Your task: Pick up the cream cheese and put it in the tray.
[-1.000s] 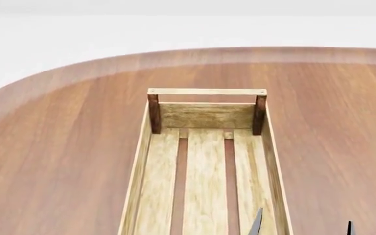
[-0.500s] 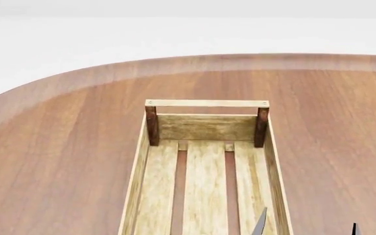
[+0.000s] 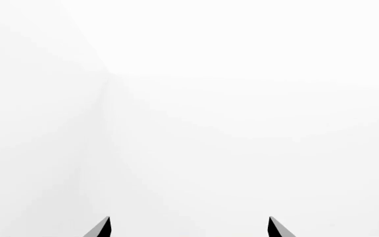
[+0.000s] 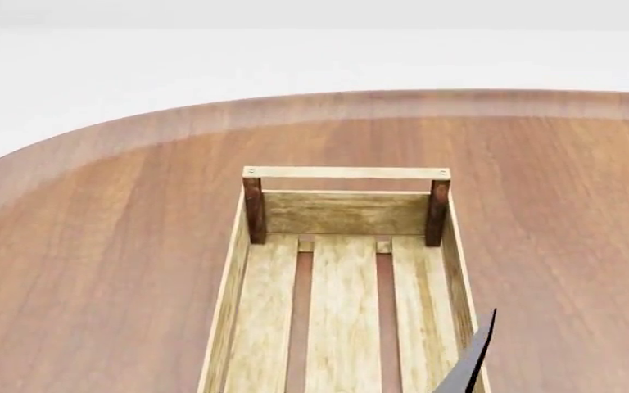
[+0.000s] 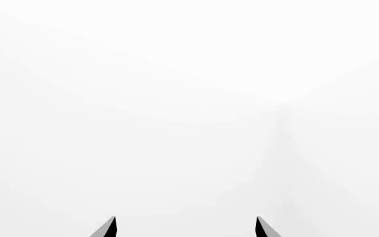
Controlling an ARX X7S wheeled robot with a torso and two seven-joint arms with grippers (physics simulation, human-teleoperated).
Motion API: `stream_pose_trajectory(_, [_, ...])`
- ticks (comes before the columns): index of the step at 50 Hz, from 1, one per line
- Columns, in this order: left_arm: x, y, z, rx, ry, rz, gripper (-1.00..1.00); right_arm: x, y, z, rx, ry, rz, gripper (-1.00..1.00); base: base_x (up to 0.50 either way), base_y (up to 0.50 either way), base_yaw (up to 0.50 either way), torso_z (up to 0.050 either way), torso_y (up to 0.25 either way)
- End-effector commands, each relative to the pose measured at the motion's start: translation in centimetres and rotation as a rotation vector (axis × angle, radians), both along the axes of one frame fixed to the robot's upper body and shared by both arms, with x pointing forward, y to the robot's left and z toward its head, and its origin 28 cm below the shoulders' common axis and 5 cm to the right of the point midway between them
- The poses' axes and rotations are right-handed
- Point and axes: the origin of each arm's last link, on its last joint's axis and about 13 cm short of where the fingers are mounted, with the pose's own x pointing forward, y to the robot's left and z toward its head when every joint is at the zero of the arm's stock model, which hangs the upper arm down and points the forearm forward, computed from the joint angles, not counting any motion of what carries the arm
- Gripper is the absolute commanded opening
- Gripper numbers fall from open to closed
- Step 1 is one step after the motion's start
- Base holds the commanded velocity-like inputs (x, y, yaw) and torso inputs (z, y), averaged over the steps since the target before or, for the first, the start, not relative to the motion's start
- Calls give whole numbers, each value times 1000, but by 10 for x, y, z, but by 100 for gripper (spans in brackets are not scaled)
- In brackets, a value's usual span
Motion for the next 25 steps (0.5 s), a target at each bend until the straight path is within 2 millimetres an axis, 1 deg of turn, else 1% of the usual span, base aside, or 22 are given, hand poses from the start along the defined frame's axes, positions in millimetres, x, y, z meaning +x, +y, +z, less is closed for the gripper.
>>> stream_pose_trajectory(1, [-1, 2, 2, -10, 1, -1, 100, -1, -20, 23, 2, -18, -177, 100, 0, 0, 0, 0, 0])
stream_pose_trajectory(4, [-1, 2, 2, -10, 2, 0, 100, -2, -27, 26, 19, -16, -222, 100, 0, 0, 0, 0, 0])
stream_pose_trajectory(5, [0, 2, 1, -9, 3, 1, 100, -2, -30, 27, 13, -20, -272, 100, 0, 0, 0, 0, 0])
stream_pose_trajectory(6, [0, 2, 1, -9, 4, 0, 100, -2, -31, 28, 26, -20, -257, 100, 0, 0, 0, 0, 0])
stream_pose_trajectory(14, [1, 3, 0, -8, 3, 2, 100, -7, -41, 38, 68, -29, -330, 100, 0, 0, 0, 0, 0])
stream_pose_trajectory(21, [1, 4, 1, -11, 1, 7, 100, -12, -57, 45, 105, -29, -443, 100, 0, 0, 0, 0, 0])
stream_pose_trajectory(25, [1, 4, 1, -10, -1, 8, 100, -15, -65, 46, 121, -27, -503, 100, 0, 0, 0, 0, 0])
